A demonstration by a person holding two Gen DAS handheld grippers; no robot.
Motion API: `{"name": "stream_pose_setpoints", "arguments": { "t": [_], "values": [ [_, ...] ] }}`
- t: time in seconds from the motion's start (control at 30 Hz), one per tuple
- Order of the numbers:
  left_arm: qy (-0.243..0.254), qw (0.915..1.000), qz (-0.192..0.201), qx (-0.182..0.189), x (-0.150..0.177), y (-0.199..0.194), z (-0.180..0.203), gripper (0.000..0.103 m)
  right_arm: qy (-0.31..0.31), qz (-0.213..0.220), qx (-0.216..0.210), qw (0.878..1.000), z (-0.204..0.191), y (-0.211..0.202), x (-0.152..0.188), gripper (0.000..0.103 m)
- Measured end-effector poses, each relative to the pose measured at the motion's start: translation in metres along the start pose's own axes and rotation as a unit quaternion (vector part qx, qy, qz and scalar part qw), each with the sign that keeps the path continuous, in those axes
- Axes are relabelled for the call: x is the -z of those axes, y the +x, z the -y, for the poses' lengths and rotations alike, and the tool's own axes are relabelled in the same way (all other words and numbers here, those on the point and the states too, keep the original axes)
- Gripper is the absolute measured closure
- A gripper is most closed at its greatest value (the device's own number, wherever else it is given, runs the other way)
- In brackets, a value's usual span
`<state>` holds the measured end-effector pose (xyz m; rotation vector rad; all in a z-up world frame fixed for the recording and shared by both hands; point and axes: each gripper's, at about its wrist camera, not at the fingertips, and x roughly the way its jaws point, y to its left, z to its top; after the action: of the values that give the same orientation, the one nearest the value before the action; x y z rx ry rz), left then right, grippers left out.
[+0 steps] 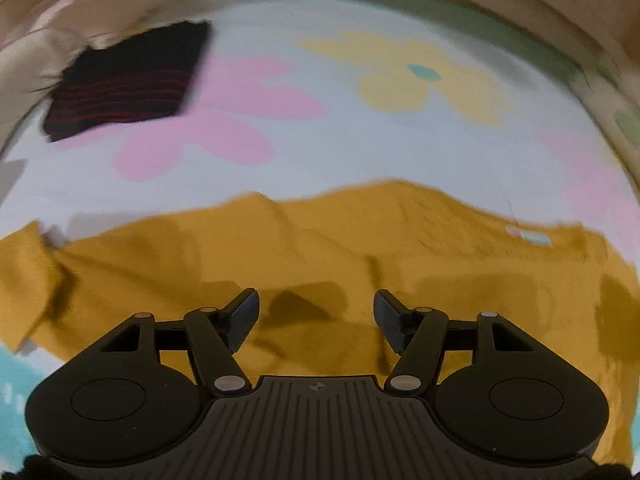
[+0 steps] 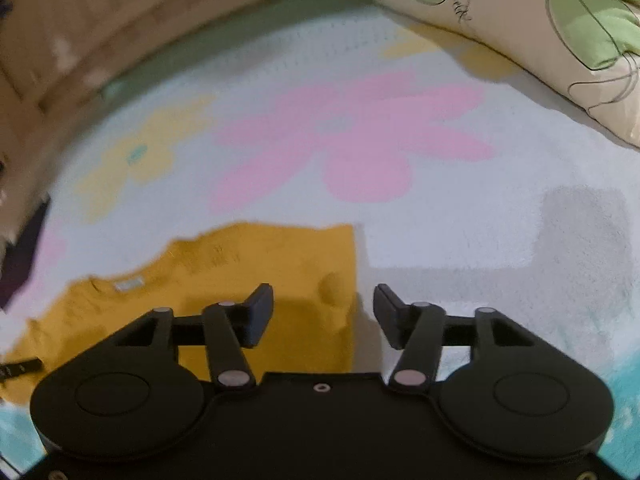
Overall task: Fold small clothes
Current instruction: 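Move the left tool to the other sleeve cuff and close on it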
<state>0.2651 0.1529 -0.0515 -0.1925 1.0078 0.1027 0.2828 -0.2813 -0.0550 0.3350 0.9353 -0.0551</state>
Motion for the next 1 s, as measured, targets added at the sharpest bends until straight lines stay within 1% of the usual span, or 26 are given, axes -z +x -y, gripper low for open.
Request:
{"name": "stream_pose_setpoints", "arguments": {
  "t": [0.13,0.23,0.33,0.43,0.53,0.67,0.77,0.8,0.9,1.0],
  "values": [
    [-0.033,0.9989,0.032,-0.003,-0.004,-0.013,-0.030,0.041,0.026,-0.001,-0.011,1.000,0.004,-0.008,-0.005,0.041],
    [-0.064,0.9968,0.046,0.012,-0.001,-0.020,-0.059,0.041,0.027,-0.014,-0.018,0.999,0.003,-0.006,-0.002,0.041],
    [-0.092,0.9943,0.054,-0.003,0.001,-0.027,-0.089,0.041,0.014,-0.024,-0.016,0.999,-0.008,-0.001,0.000,0.041],
    [-0.100,0.9926,0.063,-0.026,0.002,-0.031,-0.108,0.041,0.006,-0.025,-0.034,0.999,-0.026,-0.001,0.002,0.041],
    [-0.090,0.9921,0.074,-0.046,0.004,-0.037,-0.124,0.041,-0.009,-0.028,-0.053,0.998,-0.051,-0.005,0.004,0.041],
    [-0.050,0.9922,0.084,-0.077,0.007,-0.042,-0.135,0.040,-0.045,-0.037,-0.085,0.995,-0.092,-0.006,0.012,0.040],
    [-0.020,0.9923,0.076,-0.096,0.013,-0.040,-0.140,0.040,-0.077,-0.043,-0.104,0.991,-0.121,-0.006,0.020,0.040],
    [-0.013,0.9927,0.072,-0.096,0.014,-0.038,-0.141,0.040,-0.087,-0.046,-0.110,0.989,-0.129,-0.006,0.023,0.040],
    [0.014,0.9950,0.056,-0.082,0.018,-0.030,-0.139,0.040,-0.112,-0.056,-0.122,0.985,-0.148,-0.004,0.031,0.040],
    [0.031,0.9927,0.050,-0.105,0.019,-0.019,-0.135,0.040,-0.127,-0.067,-0.124,0.982,-0.160,0.000,0.040,0.040]
  ]
}}
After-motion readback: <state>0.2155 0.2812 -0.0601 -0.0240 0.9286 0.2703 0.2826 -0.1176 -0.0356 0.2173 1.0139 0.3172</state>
